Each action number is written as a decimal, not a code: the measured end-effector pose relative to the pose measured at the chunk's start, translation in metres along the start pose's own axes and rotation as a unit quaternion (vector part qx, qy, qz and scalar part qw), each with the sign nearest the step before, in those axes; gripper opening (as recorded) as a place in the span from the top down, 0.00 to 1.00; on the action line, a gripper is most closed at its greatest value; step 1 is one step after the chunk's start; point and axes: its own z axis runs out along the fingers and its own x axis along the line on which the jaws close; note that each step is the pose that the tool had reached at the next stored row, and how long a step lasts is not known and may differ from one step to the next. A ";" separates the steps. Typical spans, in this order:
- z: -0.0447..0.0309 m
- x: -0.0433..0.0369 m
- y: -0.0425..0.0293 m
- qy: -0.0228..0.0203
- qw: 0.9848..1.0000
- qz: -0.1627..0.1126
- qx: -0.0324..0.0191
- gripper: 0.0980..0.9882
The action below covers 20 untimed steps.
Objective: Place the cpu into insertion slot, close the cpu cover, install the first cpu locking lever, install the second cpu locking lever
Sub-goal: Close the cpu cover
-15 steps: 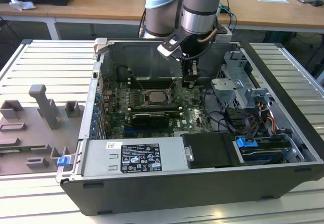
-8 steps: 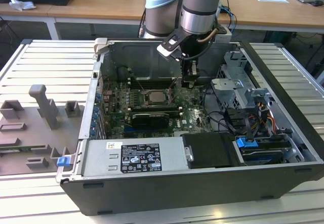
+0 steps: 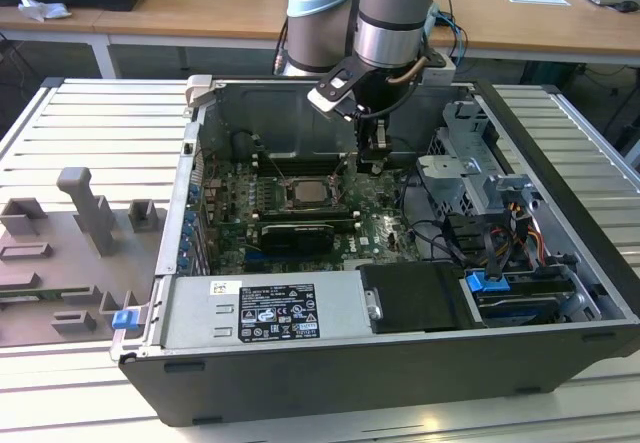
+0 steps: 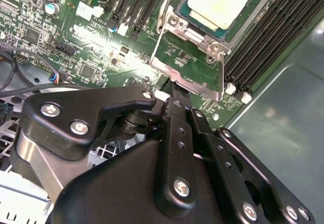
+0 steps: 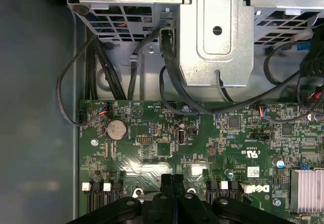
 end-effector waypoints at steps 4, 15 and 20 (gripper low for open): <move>0.0000 0.0000 -0.0001 0.000 1.000 0.000 0.000 0.99; 0.0000 0.0000 -0.0046 0.000 1.000 0.000 0.000 0.99; 0.0000 0.0001 -0.0097 0.000 1.000 0.000 0.000 0.99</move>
